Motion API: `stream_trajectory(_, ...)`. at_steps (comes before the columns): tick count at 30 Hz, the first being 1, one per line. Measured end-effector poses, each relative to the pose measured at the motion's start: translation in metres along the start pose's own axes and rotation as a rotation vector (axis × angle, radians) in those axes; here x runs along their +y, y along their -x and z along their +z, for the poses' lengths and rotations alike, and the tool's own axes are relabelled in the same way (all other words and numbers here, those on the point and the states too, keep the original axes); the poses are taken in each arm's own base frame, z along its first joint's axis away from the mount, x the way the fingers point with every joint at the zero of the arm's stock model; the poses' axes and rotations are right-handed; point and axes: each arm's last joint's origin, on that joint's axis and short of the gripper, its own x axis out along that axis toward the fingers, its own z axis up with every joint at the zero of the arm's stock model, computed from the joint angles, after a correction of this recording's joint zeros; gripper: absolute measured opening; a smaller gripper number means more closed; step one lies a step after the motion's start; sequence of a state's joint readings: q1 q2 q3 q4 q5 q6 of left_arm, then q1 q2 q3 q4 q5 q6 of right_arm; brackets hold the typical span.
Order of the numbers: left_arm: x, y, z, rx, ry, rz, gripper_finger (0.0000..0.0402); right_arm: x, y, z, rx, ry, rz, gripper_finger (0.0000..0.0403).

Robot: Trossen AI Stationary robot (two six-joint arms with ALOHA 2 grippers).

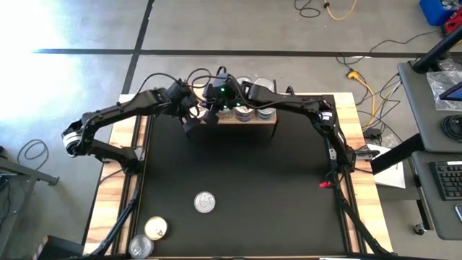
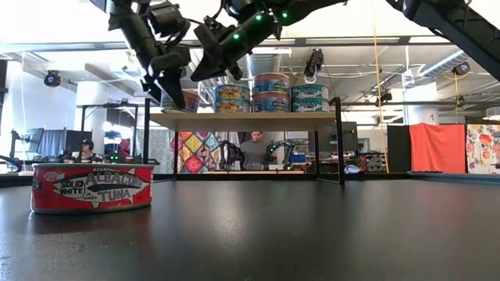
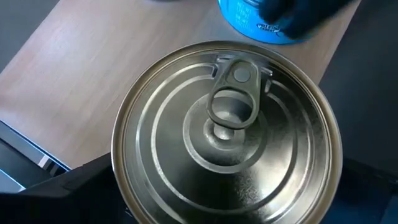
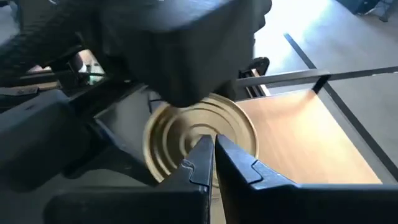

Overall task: Stack canned seafood by type on shelf
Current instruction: Put the top pink tuna can on the shelf

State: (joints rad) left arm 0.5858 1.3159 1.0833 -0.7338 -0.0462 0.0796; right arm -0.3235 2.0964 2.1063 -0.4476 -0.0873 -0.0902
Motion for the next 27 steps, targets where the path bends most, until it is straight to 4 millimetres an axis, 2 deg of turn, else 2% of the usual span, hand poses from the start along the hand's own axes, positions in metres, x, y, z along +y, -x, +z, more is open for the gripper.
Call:
stream_trajectory(7,0.005,0.022,0.016,-0.023,-0.016,0.014,0.04,0.005,0.0,-0.002,0.022,-0.002,0.008,0.0013)
stream_trajectory(11,0.007,0.016,0.017,0.081,-0.06,-0.015,0.04,0.007,0.0,-0.003,0.036,-0.008,0.013,0.0013)
stream_trajectory(16,0.009,0.008,0.023,0.1,-0.094,-0.018,0.04,0.01,0.0,-0.003,0.048,-0.006,0.019,0.0013)
stream_trajectory(27,0.011,0.015,0.03,0.078,-0.097,-0.001,0.04,0.013,0.007,0.002,0.034,-0.002,0.023,0.0013)
